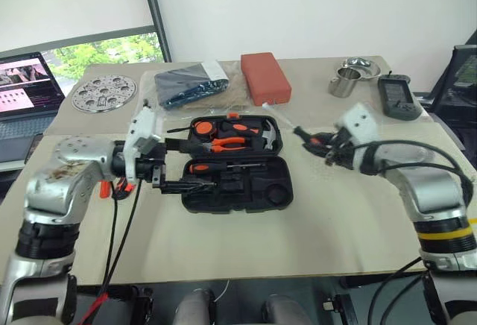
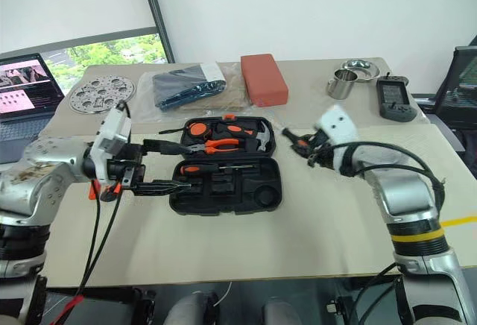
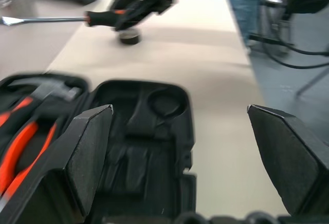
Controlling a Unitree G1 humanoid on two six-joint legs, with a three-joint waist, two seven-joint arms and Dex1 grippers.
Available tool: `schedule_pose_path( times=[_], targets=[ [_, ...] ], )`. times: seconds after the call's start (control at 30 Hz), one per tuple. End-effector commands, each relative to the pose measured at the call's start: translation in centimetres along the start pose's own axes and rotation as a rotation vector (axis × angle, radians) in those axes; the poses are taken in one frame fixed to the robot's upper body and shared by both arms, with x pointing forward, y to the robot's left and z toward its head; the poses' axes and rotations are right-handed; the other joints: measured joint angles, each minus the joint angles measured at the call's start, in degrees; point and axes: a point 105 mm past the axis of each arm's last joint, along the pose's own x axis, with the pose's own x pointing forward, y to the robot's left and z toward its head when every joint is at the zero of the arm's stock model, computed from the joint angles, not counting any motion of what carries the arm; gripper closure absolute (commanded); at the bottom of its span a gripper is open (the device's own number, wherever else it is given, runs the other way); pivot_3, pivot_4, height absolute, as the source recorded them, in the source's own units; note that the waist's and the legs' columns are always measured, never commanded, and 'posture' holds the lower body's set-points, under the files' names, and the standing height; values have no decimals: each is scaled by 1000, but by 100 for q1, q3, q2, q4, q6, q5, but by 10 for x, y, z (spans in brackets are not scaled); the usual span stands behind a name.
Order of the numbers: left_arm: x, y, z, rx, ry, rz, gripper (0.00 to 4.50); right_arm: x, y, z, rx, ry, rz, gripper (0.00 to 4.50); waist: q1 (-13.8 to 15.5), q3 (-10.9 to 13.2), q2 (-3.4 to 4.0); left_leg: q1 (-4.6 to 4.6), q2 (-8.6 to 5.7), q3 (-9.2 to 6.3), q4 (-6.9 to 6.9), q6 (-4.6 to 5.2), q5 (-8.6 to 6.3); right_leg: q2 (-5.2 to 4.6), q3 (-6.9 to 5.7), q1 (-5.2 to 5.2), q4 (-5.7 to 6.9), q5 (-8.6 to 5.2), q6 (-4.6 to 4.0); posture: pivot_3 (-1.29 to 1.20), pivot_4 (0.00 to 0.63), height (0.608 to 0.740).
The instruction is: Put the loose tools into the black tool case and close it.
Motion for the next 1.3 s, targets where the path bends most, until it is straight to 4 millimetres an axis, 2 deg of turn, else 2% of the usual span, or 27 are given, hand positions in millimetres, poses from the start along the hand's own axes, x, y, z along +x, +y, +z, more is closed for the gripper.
schedule_pose_path(
  times=[0.03, 0.17, 0.43, 0.73, 1.0, 1.07, 1.2, 1.3],
  targets=[
    [-18, -7, -2, -6, 19, 80, 0, 11, 12, 10, -211, -51, 160, 3486, 4, 2, 0, 2, 0, 3, 0, 1, -1, -3, 0, 0, -1, 0, 0, 0, 150, 740],
    [-29, -18, -13, -50, 46, 143, 0, 29, 19, 0, -355, -23, 287, 3486, 3, 7, 0, 3, 1, 7, 1, 10, -6, -13, -4, 3, 0, 1, -1, 0, 150, 740],
    [-32, -30, -12, -73, 32, 199, 0, 51, 22, -11, -492, 18, 449, 3486, 21, 10, 2, 13, 2, 7, 2, 10, -6, -18, -8, 13, 0, 1, -7, 0, 150, 740],
    [-32, -31, -11, -70, 28, 214, 0, 63, 18, -13, -464, 45, 463, 3486, -4, 23, 4, 68, 3, 7, -6, 8, -8, -21, -11, 75, -8, -4, -21, 0, 150, 740],
    [-31, -28, -10, -57, 29, 216, 0, 69, 15, -12, -417, 63, 440, 3486, -10, 26, 6, 69, 3, 6, -7, 7, -8, -23, -14, 76, -6, -5, -23, 0, 150, 740],
    [-31, -28, -10, -55, 30, 215, 0, 68, 16, -12, -417, 68, 444, 2475, -10, 26, 6, 69, 3, 6, -7, 7, -8, -24, -13, 76, -6, -5, -23, 0, 150, 740],
    [-30, -27, -9, -53, 32, 212, 0, 63, 16, -14, -420, 75, 462, 1118, -9, 26, 7, 69, 3, 6, -8, 7, -11, -24, -15, 76, -7, -5, -23, 0, 150, 740],
    [-30, -27, -9, -52, 32, 210, 0, 56, 11, -7, -422, 39, 449, 176, 5, 27, 7, 68, 2, 6, -8, 8, -15, -26, -15, 77, -8, -5, -23, 0, 150, 740]
  ],
)
